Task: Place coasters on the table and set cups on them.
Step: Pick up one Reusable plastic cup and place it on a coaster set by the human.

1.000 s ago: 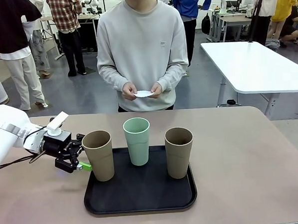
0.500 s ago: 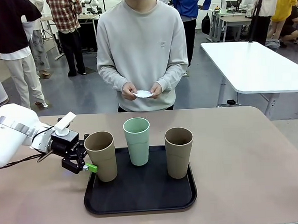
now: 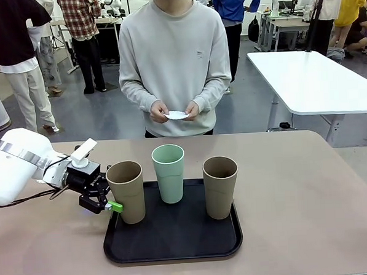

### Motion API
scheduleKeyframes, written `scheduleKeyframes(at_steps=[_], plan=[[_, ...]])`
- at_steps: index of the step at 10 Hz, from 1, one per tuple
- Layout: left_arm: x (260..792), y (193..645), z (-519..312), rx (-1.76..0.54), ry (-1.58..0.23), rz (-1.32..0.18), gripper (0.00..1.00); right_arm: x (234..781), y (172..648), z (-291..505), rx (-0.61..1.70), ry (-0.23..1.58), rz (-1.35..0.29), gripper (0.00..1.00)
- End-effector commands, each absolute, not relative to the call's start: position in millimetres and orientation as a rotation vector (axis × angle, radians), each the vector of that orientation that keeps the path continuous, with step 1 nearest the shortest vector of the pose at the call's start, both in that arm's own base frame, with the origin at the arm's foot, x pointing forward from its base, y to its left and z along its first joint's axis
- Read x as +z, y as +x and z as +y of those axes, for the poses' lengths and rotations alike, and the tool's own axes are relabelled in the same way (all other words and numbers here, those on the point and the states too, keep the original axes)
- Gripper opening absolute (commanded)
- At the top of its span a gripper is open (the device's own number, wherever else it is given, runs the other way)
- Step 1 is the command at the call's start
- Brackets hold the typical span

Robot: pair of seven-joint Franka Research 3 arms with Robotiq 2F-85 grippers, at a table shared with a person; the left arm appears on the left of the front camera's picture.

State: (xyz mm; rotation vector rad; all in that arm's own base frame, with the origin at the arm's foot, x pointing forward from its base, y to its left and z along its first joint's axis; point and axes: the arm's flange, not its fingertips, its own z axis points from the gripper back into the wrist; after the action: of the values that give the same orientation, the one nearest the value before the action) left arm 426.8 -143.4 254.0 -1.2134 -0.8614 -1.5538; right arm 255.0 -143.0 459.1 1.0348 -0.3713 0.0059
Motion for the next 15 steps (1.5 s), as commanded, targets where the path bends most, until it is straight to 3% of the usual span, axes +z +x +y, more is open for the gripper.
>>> scheduleKeyframes(at_steps=[1, 2, 3, 4, 5, 7, 8, 12, 15], plan=[[248, 428, -146, -1.585, -1.238, -0.916, 0.91, 459, 256, -143, 0.014, 1.051, -0.375, 1.00], [246, 428, -147, -1.581, -1.242, -0.921, 0.87, 459, 256, -143, 0.014, 1.051, -0.375, 1.00], [245, 429, -147, -1.577, -1.246, -0.928, 0.37, 459, 256, -143, 0.014, 1.051, -0.375, 1.00], [246, 428, -148, -1.575, -1.253, -0.928, 0.31, 459, 256, -143, 0.014, 1.051, -0.375, 1.00], [248, 427, -146, -1.575, -1.256, -0.931, 0.00, 459, 256, -143, 0.014, 1.051, -0.375, 1.00], [258, 425, -138, -1.547, -1.244, -0.947, 0.00, 459, 256, -143, 0.014, 1.051, -0.375, 1.00], [277, 420, -132, -1.489, -1.238, -0.960, 0.71, 459, 256, -143, 0.014, 1.051, -0.375, 1.00], [407, 383, -103, -1.343, -1.114, -1.101, 0.71, 459, 256, -143, 0.014, 1.051, -0.375, 1.00], [454, 371, -103, -1.303, -1.059, -1.089, 0.71, 459, 256, -143, 0.014, 1.051, -0.375, 1.00]])
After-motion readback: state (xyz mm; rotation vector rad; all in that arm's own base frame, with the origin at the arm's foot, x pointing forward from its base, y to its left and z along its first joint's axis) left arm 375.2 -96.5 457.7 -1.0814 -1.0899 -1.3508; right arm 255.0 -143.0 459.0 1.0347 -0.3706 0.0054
